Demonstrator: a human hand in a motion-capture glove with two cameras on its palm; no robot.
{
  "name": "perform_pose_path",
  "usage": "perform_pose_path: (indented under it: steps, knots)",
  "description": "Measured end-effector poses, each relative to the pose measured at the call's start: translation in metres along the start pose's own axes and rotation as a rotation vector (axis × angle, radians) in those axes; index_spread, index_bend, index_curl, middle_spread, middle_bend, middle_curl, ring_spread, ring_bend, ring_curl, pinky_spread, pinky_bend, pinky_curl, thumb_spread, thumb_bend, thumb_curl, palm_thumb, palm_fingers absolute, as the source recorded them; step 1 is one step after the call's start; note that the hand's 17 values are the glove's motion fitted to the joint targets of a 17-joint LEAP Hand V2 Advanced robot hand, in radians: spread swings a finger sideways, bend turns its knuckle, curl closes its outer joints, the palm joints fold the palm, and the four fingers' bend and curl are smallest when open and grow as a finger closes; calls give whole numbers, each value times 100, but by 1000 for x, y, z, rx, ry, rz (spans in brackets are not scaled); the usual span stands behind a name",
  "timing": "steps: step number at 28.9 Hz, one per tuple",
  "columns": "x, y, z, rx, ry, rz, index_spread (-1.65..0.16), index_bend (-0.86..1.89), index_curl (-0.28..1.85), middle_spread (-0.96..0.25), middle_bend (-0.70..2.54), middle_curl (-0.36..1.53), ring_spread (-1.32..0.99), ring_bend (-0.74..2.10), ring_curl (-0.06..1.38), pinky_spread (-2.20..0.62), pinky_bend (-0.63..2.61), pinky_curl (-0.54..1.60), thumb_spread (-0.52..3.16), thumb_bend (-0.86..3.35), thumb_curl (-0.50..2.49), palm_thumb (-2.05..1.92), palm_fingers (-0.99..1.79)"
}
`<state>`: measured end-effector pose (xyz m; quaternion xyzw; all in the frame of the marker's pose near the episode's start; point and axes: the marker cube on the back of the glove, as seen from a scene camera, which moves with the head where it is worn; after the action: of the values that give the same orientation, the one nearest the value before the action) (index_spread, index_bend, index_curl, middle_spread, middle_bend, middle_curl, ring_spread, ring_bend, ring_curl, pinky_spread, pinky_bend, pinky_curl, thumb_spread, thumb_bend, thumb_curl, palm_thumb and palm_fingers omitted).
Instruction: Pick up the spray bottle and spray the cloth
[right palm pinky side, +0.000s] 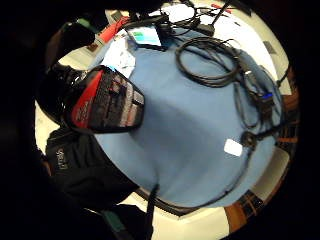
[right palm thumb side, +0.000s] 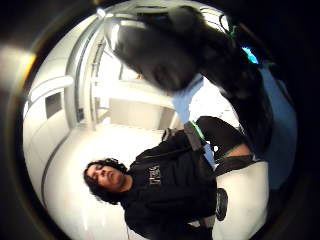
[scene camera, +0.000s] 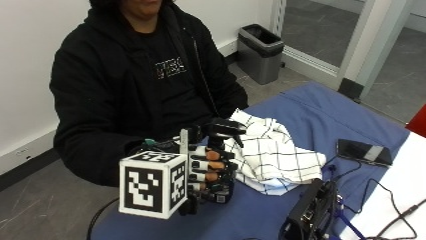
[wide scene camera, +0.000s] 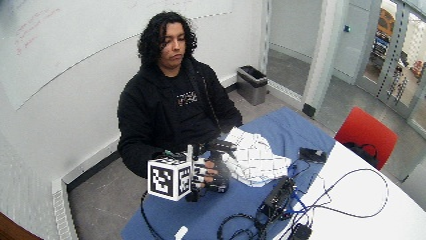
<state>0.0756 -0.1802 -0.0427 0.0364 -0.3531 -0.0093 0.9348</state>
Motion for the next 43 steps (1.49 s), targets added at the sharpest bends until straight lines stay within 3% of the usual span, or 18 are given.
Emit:
perform_pose_path:
  steps: [18,27,43]
  knots:
    - [-18,-34,30,171,-518,-23,-24,16,32,-6,37,41,-10,44,34,7,18,29,103,7,40,93,105]
    - [-11,-36,29,371,-458,-12,-25,21,39,-13,48,48,-17,54,42,-17,31,37,79,2,50,97,142]
    - [-16,-35,27,369,-429,-29,-27,33,51,-19,61,56,-21,66,49,-27,42,43,54,-1,64,101,136]
